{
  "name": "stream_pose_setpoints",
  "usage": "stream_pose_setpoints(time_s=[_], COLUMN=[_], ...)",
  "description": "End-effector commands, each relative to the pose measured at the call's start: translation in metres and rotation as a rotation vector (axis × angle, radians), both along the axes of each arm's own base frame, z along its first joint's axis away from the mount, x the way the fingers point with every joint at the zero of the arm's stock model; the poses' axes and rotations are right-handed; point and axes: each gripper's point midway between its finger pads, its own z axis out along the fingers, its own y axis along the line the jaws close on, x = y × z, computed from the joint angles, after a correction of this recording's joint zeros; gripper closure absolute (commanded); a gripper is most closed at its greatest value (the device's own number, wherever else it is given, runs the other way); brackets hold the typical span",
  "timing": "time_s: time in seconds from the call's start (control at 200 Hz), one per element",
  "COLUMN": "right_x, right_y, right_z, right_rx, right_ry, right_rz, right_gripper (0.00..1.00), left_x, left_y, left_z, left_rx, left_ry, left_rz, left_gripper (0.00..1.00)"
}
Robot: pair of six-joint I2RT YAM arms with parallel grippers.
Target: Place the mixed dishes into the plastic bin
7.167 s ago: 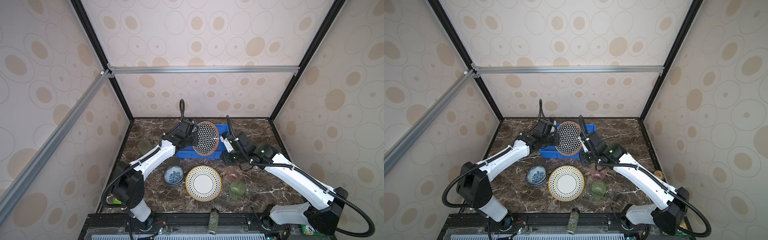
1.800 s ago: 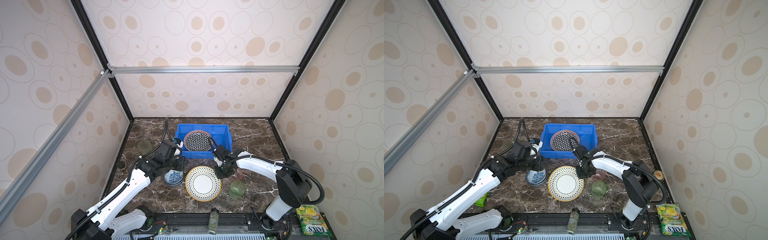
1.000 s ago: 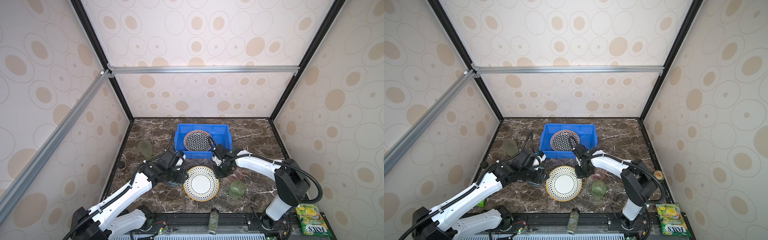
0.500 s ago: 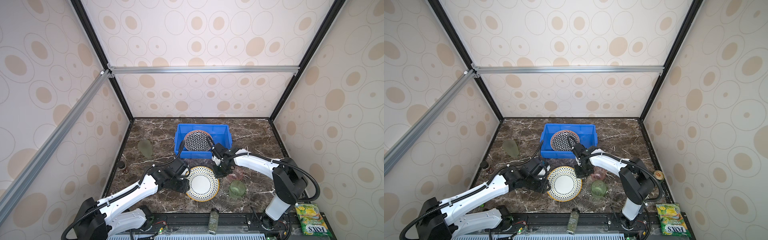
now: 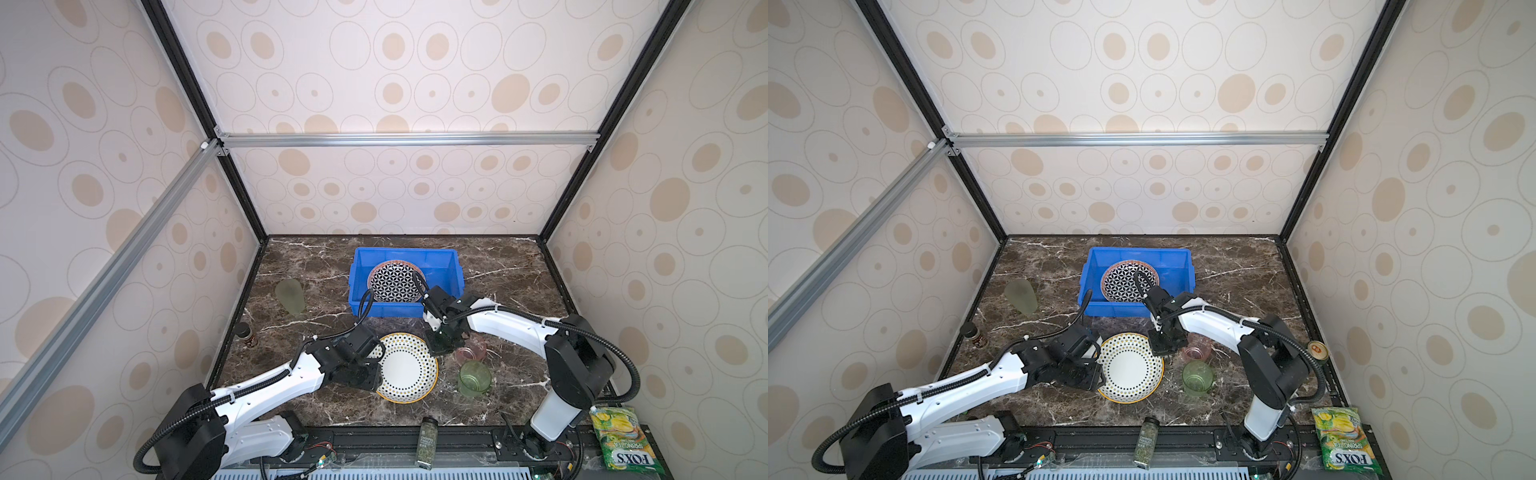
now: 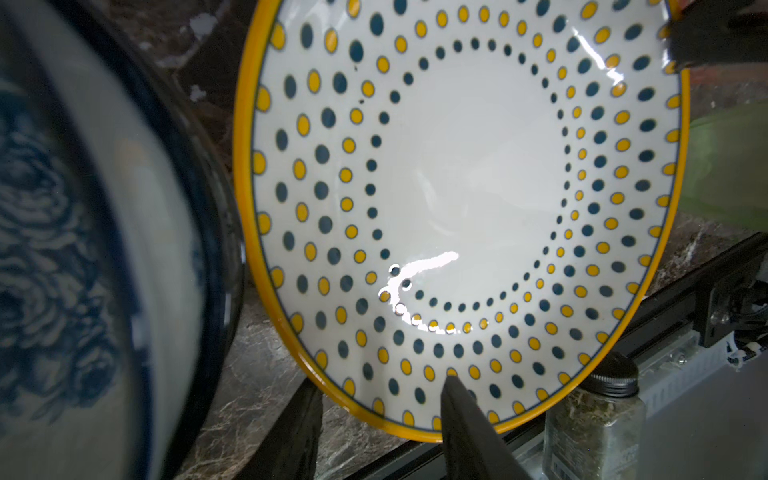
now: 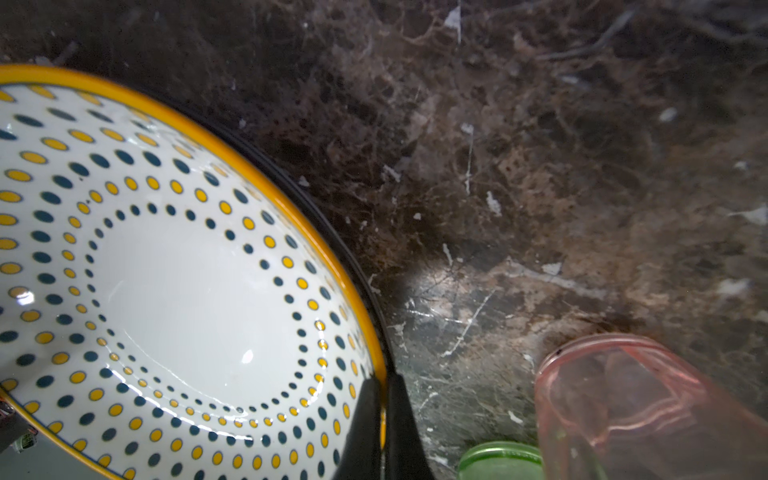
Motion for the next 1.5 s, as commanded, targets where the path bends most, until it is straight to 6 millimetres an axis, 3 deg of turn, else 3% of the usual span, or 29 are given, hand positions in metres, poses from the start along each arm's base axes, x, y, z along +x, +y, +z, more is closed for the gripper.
stream_pose_setpoints(time_s=[0.0,0.535,0.831,1.226,1.496], right_x=[-0.004,-0.011,-0.014,-0.013,-0.008], right_y=[-0.013,-0.020,-0.017,-0.017,-0.015], right_z=[-0.024,-0.025,-0.030,-0.026,-0.016], right_rx=[-0.088,-0.090,-0.077,-0.072,-0.068], right_ry=[0.005,-0.001,0.015,0.005,-0.014], right_rz=[0.011,0.010,0.012,0.016,0.023], right_gripper=[1.00,1.00,1.00,1.00,1.00], left_x=[0.008,0.019,0.030,0.015,0.011], left_y=[-0.009,-0.051,-0.053,-0.054,-0.043], left_z=[0.000,0.024,0.048,0.027,0.020], left_rx=[-0.020,-0.129,-0.165,-0.180,-0.137], left_ry=[-0.022,-0.083,-0.142,-0.064,-0.057], left_rz=[0.026,0.013,0.068,0.049,0.053], left_gripper=[0.53,0.58,0.58,0.58,0.58])
